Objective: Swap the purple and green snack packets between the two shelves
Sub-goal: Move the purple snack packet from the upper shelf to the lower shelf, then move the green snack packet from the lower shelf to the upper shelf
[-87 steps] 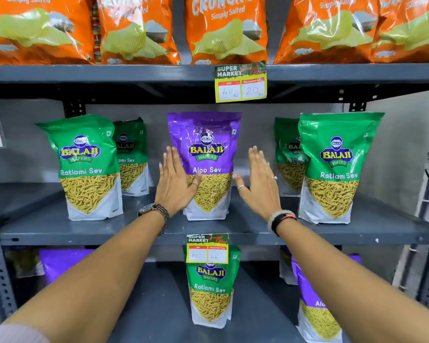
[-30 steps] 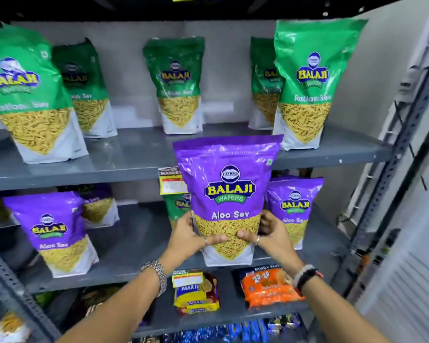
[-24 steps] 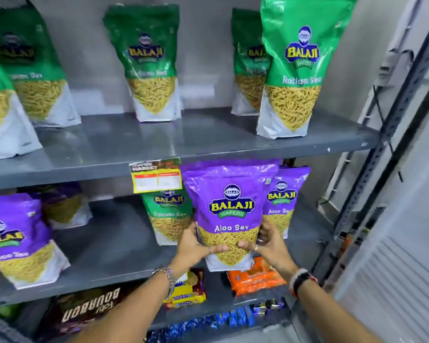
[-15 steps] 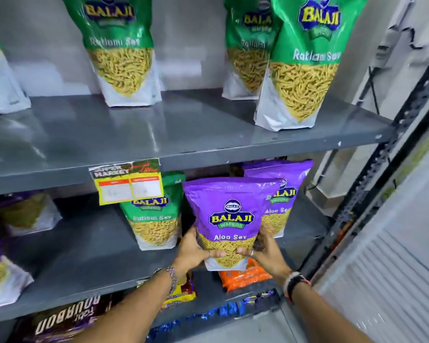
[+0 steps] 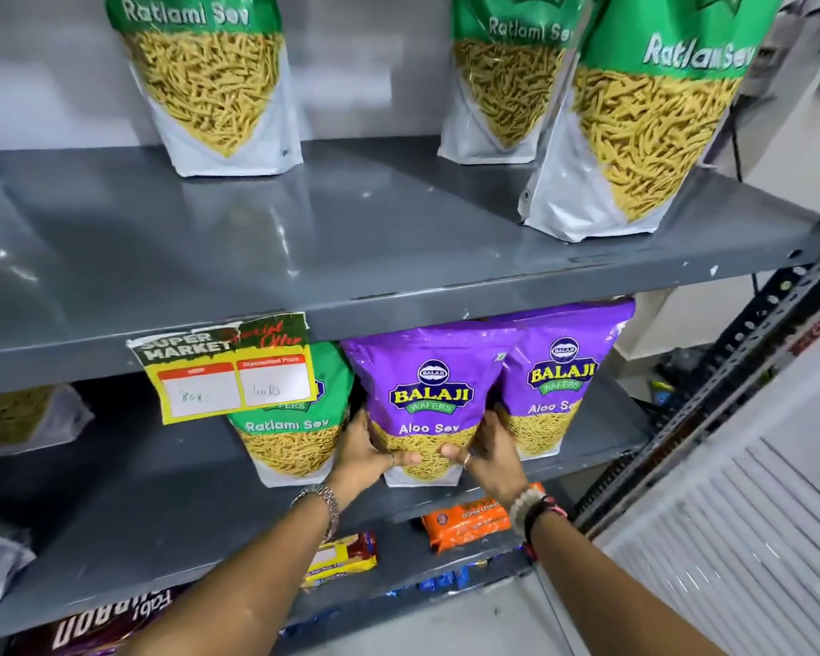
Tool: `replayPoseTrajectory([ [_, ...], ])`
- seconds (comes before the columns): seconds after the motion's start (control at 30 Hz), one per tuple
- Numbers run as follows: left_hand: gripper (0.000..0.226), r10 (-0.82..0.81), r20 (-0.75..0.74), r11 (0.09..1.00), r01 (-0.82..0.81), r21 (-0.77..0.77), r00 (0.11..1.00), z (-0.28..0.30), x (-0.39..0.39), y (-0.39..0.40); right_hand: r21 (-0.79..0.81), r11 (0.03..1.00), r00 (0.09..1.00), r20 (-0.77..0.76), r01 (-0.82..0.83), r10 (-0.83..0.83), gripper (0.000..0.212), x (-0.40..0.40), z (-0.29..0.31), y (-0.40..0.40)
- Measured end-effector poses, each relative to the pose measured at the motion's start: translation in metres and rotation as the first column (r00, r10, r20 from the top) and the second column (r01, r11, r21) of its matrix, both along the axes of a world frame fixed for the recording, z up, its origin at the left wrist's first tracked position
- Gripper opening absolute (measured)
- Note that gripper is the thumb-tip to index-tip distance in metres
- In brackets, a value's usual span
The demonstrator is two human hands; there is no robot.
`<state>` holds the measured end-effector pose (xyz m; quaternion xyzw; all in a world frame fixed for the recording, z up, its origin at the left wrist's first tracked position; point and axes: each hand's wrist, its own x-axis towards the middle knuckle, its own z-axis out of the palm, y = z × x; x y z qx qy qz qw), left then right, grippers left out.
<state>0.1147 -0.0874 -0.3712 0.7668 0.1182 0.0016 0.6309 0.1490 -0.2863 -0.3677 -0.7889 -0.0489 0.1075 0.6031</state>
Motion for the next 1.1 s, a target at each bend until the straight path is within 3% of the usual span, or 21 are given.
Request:
replayPoseTrajectory([
  [0.07,0.108,0.012,-0.010,1.000,-0.012,0.001,1.000,-0.002,0.001,0.001,-0.046,0.999,1.000,-0.004,0.021,-0.021,0.071,-0.001,0.002,0.002],
  [0.13,0.092,0.008,-0.022,1.000,-0.008,-0.002,1.000,-0.002,-0.002,0.001,-0.112,0.993,0.999,-0.006,0.042,-0.043,0.059,-0.004,-0.001,0.001],
  [0.3,0.054,0.038,-0.033,0.999,-0.037,0.008,0.999,-0.003,-0.030,0.011,-0.207,0.969,0.969,-0.173,0.138,-0.175,0.035,-0.017,-0.012,-0.002],
  [0.4,0.033,0.090,-0.063,0.995,-0.087,0.045,0.994,-0.012,-0.055,0.035,-0.270,0.960,0.968,-0.211,0.075,-0.135,0.032,-0.026,-0.010,0.014],
  [0.43,0.025,0.123,-0.079,0.991,-0.119,0.060,0.989,-0.014,-0.064,0.045,-0.296,0.954,0.972,-0.232,-0.044,-0.027,0.029,-0.030,-0.013,0.020],
  [0.53,0.012,0.245,-0.112,0.964,-0.229,0.136,0.963,-0.011,-0.083,0.075,-0.145,0.971,0.894,-0.434,-0.188,0.108,0.015,-0.047,-0.011,0.050],
  [0.67,0.019,0.395,-0.117,0.904,-0.362,0.229,0.911,0.003,-0.092,0.115,-0.088,0.970,0.929,-0.317,-0.229,0.190,0.054,-0.050,-0.002,0.099],
  [0.73,0.035,0.420,-0.113,0.896,-0.392,0.209,0.901,0.011,-0.088,0.130,-0.047,0.976,0.935,-0.298,-0.214,0.191,0.057,-0.047,0.005,0.123],
  [0.9,0.045,0.149,-0.150,0.989,-0.145,0.039,0.977,0.023,-0.067,0.147,-0.081,0.977,0.969,-0.168,-0.199,0.183,0.071,-0.031,0.015,0.160],
  [1.1,0.056,0.169,-0.140,0.979,-0.150,0.140,0.976,0.014,-0.060,0.149,-0.049,0.989,0.981,-0.145,-0.137,0.129,0.063,-0.032,0.013,0.171],
])
